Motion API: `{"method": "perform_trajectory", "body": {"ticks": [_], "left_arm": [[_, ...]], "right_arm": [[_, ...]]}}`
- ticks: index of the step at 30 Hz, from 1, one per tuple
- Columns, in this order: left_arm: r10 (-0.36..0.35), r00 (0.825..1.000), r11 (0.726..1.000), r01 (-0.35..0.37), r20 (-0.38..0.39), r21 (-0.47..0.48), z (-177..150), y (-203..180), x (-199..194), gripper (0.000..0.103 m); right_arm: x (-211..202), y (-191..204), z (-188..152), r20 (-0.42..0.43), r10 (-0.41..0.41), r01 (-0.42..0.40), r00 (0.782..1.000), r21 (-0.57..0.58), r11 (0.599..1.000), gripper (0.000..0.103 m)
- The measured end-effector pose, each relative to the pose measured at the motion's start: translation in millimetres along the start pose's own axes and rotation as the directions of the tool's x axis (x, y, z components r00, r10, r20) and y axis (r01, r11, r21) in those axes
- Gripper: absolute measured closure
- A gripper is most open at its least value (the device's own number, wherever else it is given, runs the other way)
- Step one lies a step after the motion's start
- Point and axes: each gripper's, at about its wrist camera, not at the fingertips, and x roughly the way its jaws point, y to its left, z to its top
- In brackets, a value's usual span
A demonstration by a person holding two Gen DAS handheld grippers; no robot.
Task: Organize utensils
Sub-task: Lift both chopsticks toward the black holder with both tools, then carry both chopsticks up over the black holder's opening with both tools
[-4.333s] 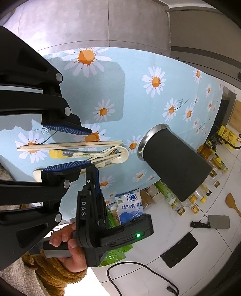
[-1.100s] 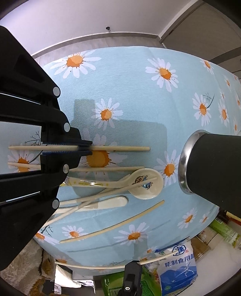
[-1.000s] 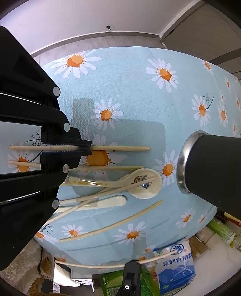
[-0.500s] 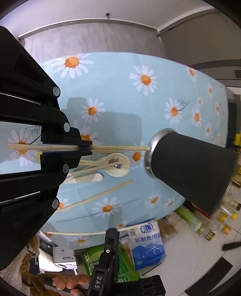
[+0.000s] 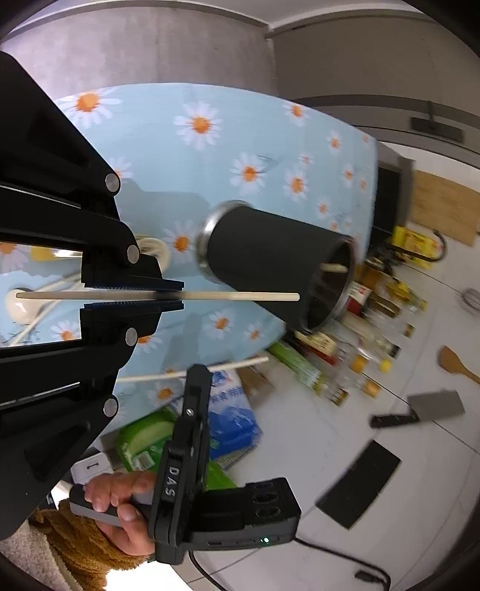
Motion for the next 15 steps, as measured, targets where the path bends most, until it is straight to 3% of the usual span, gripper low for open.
{"method": "perform_trajectory", "body": {"ticks": [7, 15], "left_arm": [[-0.011, 0.987, 0.999, 0.003, 0.162, 0.051, 21, -9, -18, 0.099], [-0.02, 0.936, 0.993, -0.022, 0.351, 0.115, 39, -18, -32, 0.099]], "right_arm": [[-15, 5, 14, 0.139, 0.005, -0.001, 0.99, -0.032, 0.999, 0.097], [-35, 15, 34, 0.328, 0.01, 0.013, 0.945, -0.068, 0.998, 0.097]]}}
